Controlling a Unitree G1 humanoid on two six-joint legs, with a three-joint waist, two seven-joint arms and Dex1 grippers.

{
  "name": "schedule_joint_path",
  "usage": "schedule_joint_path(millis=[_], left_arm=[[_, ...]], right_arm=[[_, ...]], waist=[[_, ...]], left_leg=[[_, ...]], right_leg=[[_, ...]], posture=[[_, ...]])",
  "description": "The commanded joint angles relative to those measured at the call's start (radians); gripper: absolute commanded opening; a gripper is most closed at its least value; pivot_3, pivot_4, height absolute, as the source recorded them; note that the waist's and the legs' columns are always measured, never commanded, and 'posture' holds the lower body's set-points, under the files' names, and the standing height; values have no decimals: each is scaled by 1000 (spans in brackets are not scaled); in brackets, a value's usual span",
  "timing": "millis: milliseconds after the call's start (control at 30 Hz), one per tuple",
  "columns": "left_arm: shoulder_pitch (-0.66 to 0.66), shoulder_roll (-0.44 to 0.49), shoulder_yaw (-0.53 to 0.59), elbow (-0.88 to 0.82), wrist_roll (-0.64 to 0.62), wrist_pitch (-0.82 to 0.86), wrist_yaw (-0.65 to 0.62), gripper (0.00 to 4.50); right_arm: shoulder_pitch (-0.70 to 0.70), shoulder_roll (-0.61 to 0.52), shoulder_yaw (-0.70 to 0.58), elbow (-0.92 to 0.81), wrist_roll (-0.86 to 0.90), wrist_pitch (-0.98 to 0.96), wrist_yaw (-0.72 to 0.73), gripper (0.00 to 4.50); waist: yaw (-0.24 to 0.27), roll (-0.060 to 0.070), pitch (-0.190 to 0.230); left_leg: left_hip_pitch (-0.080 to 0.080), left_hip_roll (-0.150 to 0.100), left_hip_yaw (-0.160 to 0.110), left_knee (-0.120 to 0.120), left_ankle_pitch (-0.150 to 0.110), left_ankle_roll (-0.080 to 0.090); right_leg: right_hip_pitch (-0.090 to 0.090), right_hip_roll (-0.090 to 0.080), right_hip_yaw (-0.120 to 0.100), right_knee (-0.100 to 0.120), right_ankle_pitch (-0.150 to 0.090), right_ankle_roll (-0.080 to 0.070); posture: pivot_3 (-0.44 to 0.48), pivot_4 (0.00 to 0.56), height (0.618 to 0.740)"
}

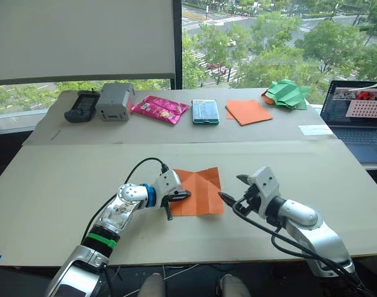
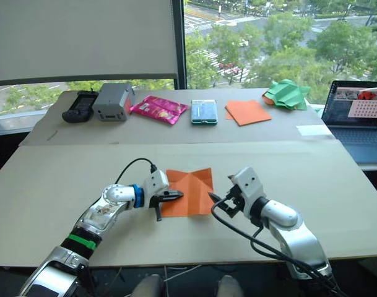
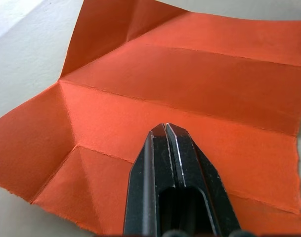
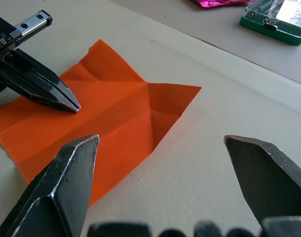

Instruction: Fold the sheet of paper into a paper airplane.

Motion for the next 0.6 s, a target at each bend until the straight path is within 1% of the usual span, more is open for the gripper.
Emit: schedule_joint_path(millis=[33, 167, 233, 300, 333, 367, 400, 500, 600], left_arm=[[37, 22, -17, 11, 35, 6, -20, 0], [57, 27, -17, -1, 43, 12, -19, 0], [65, 25, -19, -7, 46, 15, -16, 0], [72, 23, -18, -18, 45, 22, -13, 0], [74, 22, -18, -22, 44, 24, -12, 0], [77, 20, -18, -27, 44, 27, -11, 0], [79, 19, -19, -30, 44, 29, -10, 0], [85, 18, -19, -42, 44, 37, -9, 0], [91, 20, -21, -55, 44, 45, -11, 0]], right_arm=[[2, -31, -27, -43, 14, 16, 20, 3641], [14, -107, 51, 16, -61, 38, 49, 2252], [24, -129, 79, 24, -74, 31, 67, 1468], [36, -144, 104, 20, -82, 29, 85, 855], [39, -147, 112, 19, -87, 27, 89, 469], [41, -144, 120, 20, -89, 29, 90, 196], [42, -142, 126, 21, -91, 31, 91, 52], [37, -124, 154, 32, -109, 27, 84, 52], [2, -63, 191, 72, -125, 23, 61, 52]], waist=[[-1, 0, 0], [0, 0, -1], [0, -1, -4], [-1, 0, -5], [-2, -1, -6], [-2, -2, -7], [-2, -3, -8], [-2, -4, -9], [-6, -6, -11]], left_leg=[[0, 0, 0, 0, 0, 0], [1, 0, 0, 0, 0, 0], [2, 0, 0, 0, 0, 0], [2, 0, 0, 0, 1, 2], [2, 0, 0, 0, 1, 2], [2, 0, 0, 0, 1, 2], [3, 0, 0, 0, 1, 2], [4, 0, 0, 0, 0, 0], [4, 0, 0, 0, -1, -1]], right_leg=[[0, 0, 0, 0, 0, 0], [-1, 0, 0, 0, 0, 0], [-1, 0, 0, 0, 0, 0], [2, 0, 0, 1, 0, 0], [2, 0, 0, 1, 0, 0], [3, 0, 0, 1, 0, 0], [3, 0, 0, 1, 0, 0], [3, 0, 0, 1, 0, 0], [3, 0, 0, 1, 0, 0]], posture=[[0, 150, 706], [0, 150, 706], [0, 150, 706], [0, 150, 706], [0, 150, 706], [0, 150, 706], [0, 150, 706], [0, 150, 706], [0, 150, 706]])
